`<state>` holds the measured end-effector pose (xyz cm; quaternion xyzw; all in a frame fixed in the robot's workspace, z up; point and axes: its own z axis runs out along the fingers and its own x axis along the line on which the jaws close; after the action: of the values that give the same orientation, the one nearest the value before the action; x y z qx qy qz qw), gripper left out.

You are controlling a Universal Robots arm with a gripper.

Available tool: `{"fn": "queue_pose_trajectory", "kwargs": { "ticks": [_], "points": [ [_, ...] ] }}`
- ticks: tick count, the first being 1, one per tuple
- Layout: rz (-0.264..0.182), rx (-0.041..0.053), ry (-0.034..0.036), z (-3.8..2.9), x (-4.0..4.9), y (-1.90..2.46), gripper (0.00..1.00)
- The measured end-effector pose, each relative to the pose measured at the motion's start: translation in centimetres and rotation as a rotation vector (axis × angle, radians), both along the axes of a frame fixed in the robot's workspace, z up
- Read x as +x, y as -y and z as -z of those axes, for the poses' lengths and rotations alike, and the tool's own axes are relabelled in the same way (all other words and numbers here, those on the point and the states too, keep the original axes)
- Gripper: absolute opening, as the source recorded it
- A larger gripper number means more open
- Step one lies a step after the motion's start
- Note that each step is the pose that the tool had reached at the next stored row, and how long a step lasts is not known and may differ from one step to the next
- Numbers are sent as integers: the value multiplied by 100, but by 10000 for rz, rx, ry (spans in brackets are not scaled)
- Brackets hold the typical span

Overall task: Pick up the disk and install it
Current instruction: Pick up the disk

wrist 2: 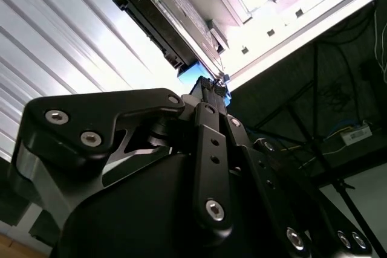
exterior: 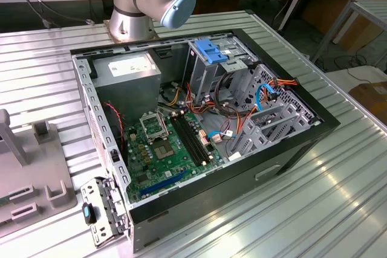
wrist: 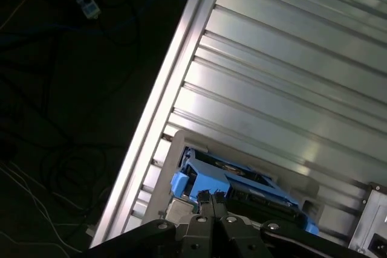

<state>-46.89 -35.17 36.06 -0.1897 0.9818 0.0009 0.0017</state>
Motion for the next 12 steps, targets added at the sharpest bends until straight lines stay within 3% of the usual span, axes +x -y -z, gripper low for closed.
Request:
{"fn": "queue_pose_trajectory", "kwargs": {
  "ticks": [12],
  "points": [
    [-397,0,0,0,0,0,11]
  ]
}}
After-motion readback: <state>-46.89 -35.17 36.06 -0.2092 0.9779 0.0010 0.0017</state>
